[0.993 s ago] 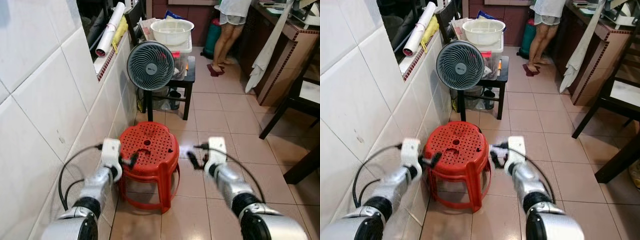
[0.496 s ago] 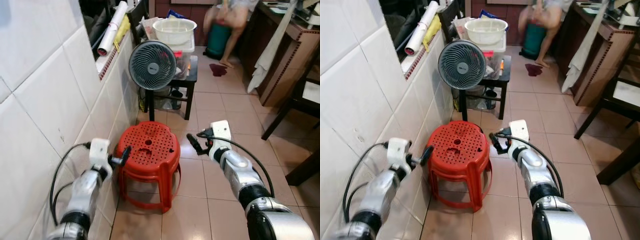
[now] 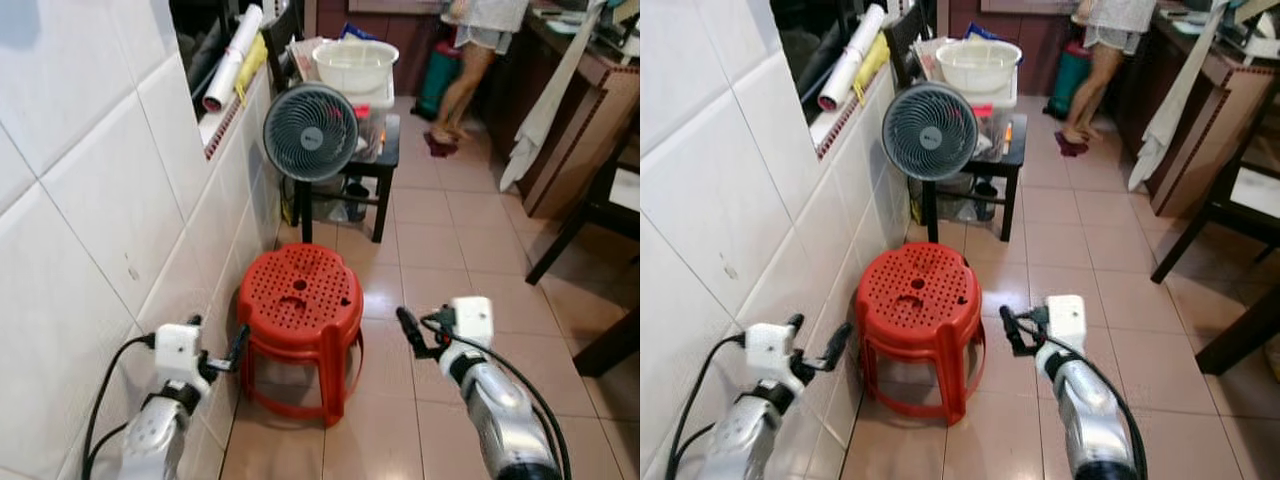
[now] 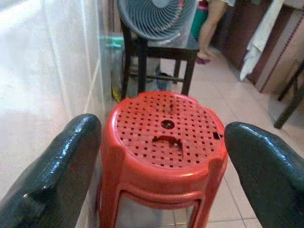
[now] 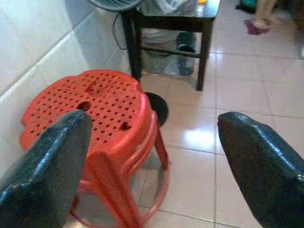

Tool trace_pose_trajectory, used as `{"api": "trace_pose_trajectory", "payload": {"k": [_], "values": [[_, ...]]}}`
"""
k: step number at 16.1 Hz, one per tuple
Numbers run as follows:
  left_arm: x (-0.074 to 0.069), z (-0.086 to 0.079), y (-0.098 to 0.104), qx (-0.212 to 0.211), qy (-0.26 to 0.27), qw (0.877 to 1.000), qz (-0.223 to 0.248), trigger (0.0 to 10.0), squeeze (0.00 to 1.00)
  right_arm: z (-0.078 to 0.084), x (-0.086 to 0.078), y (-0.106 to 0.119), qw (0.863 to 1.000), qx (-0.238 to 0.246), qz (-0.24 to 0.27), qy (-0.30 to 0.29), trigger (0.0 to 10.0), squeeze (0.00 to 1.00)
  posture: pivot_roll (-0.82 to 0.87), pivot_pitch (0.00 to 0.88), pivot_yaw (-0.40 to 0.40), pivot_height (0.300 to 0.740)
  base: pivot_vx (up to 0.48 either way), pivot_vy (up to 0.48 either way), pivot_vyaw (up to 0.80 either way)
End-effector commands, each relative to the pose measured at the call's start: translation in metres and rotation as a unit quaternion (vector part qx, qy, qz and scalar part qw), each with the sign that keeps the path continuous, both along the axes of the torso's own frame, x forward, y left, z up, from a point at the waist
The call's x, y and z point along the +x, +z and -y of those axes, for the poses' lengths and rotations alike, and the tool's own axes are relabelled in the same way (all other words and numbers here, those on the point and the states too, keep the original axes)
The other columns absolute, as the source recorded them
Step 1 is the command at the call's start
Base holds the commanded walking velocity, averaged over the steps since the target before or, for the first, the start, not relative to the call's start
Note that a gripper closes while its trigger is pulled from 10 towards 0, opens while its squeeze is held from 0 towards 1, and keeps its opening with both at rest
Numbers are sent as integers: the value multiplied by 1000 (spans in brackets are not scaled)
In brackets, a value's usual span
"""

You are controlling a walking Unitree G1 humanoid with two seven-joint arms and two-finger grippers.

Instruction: Setting the table

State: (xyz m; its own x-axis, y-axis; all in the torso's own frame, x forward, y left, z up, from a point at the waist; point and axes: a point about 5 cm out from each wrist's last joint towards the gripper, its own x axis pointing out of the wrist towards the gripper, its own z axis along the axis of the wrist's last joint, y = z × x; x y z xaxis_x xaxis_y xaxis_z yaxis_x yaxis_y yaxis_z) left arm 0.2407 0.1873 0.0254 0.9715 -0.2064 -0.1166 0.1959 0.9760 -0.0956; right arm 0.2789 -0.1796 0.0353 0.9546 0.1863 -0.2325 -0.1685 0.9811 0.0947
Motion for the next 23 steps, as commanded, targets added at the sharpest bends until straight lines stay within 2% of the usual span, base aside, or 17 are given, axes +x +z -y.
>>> {"api": "trace_pose_trajectory", "payload": {"k": [1, 3, 4, 5, 7, 8, 11, 12, 14, 18, 23], "values": [[-3, 2, 5, -8, 1, 1000, 3, 10000, 0, 3, -3, 9, 1000, 6, 13, -16, 10000, 0, -111, 0, 5, 740, 0, 0, 0], [-10, 4, 5, -20, 1, 1000, -3, 10000, 0, 7, -8, 12, 999, -5, 14, -32, 10000, 0, -119, 0, 7, 740, 0, 0, 0], [-18, 6, 4, 7, -17, 1000, -8, 10000, 0, 9, -14, 15, 1000, 6, 5, -25, 10000, 0, -125, 0, 10, 740, 0, 0, 0], [-22, 7, 3, 10, -20, 1000, -16, 10000, 0, 8, -19, 18, 1000, 8, 5, -20, 10000, 0, -133, 0, 11, 740, 0, 0, 0], [-24, 6, 5, -4, -5, 1000, -28, 10000, 0, 7, -26, 22, 1000, 4, 7, -18, 10000, 0, -138, 0, 8, 740, 0, 0, 0], [-24, 6, 5, 3, -3, 1000, -26, 10000, 0, 6, -27, 23, 1000, 1, 10, -12, 10000, 0, -138, 0, 8, 740, 0, 0, 0], [-14, 10, 5, -22, -8, 999, -26, 10000, 0, -2, -22, 29, 1000, -7, 11, 9, 10000, 0, -140, 0, -2, 740, 0, 0, -142], [-12, 15, 8, -49, -8, 998, -27, 10000, 0, -2, -23, 31, 1000, -4, 5, 6, 10000, 0, -142, 0, -3, 740, 0, 0, -775], [-11, 19, 11, -68, -13, 997, -23, 10000, 0, -2, -25, 30, 1000, -7, 1, 6, 10000, 0, -144, 0, -5, 740, 0, 0, -772], [-6, 18, 7, -65, -14, 997, -29, 10000, 0, -7, -24, 31, 1000, -10, -1, 13, 10000, 0, -148, 0, -6, 740, 0, 0, -769], [-5, 17, 4, -70, -16, 997, -35, 10000, 0, -10, -25, 31, 1000, -4, -3, 10, 10000, 0, -153, 0, 2, 740, 0, 0, -769]]}}
